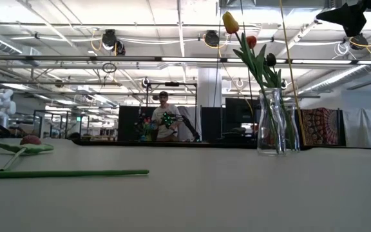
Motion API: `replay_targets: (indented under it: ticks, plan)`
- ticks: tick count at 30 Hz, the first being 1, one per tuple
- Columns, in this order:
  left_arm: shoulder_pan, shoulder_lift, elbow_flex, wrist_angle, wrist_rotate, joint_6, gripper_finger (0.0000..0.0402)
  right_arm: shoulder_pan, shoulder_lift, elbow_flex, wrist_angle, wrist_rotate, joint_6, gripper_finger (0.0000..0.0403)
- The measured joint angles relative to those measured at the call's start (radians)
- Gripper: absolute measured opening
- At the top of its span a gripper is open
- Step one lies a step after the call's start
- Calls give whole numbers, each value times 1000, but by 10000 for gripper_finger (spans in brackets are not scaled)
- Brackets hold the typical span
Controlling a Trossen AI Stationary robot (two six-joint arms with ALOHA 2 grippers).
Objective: Sort flowers into vase by color
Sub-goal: Put the black tulip into the top transparent vase
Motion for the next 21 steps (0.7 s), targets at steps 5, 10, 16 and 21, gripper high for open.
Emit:
replay_targets:
  ticks: [5, 10, 16, 21]
  plan:
    - [-17, 0, -85, -2, 13, -25, 102, 0, 0, 0, 0, 0, 0, 318]
    - [-32, 1, -149, -3, 30, -27, 102, 0, 0, 0, 0, 0, 0, 318]
    - [-63, 1, -221, 96, 38, -8, 102, 0, 0, 0, 0, 0, 0, 318]
    - [-72, 1, -253, 163, 39, 4, 102, 0, 0, 0, 0, 0, 0, 318]
